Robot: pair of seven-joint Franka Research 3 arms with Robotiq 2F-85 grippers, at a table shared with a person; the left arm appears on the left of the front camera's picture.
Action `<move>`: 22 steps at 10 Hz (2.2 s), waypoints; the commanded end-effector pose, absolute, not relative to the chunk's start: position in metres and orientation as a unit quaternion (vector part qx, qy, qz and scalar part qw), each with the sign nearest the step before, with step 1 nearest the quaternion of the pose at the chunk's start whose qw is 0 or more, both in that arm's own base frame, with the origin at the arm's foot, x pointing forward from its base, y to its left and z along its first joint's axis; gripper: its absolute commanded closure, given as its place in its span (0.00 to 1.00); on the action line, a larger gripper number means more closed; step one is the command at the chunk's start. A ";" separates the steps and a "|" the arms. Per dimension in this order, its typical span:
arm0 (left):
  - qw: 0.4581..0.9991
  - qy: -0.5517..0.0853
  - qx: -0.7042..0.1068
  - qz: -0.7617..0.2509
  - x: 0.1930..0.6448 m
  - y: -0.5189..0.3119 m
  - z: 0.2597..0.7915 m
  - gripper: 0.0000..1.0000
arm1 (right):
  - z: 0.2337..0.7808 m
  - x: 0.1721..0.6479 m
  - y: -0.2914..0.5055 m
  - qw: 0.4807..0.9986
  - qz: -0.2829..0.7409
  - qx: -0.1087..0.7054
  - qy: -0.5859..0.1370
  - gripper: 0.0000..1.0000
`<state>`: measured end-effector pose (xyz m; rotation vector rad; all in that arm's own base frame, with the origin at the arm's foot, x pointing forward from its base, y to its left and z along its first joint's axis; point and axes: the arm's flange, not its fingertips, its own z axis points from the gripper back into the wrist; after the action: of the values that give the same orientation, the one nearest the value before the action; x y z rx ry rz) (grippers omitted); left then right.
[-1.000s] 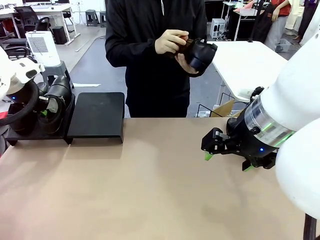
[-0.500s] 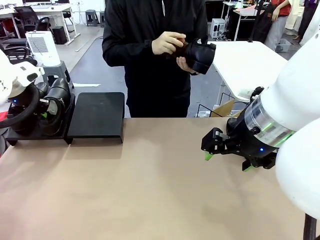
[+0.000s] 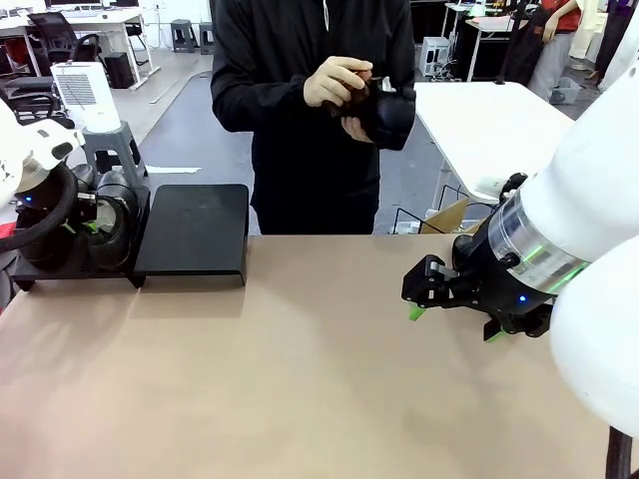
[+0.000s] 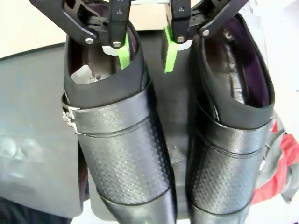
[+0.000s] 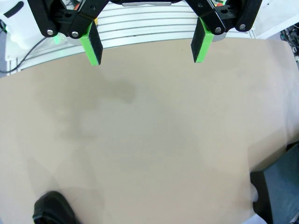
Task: Organize the shoes by placing them on the stand.
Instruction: Place the Shoe from the middle of the table onto the Shoes Stand, then pick up one Shoe and place it in the middle of the table.
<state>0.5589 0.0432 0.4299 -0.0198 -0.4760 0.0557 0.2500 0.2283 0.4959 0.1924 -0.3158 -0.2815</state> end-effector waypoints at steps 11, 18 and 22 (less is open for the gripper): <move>0.967 -0.254 0.008 0.008 0.551 0.036 0.450 0.38 | 0.495 0.254 0.228 0.973 -0.129 0.110 -0.154 0.00; 0.965 -0.260 -0.012 -0.043 0.495 -0.039 0.486 0.38 | 0.495 0.254 0.228 0.973 -0.129 0.110 -0.154 0.00; 0.976 -0.128 -0.128 -0.119 0.436 -0.093 0.497 0.38 | 0.495 0.254 0.228 0.973 -0.129 0.110 -0.154 0.00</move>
<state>0.4338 -0.1034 0.4934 -0.2105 -0.3496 -0.1897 0.2502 0.2282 0.4959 0.1923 -0.3159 -0.2817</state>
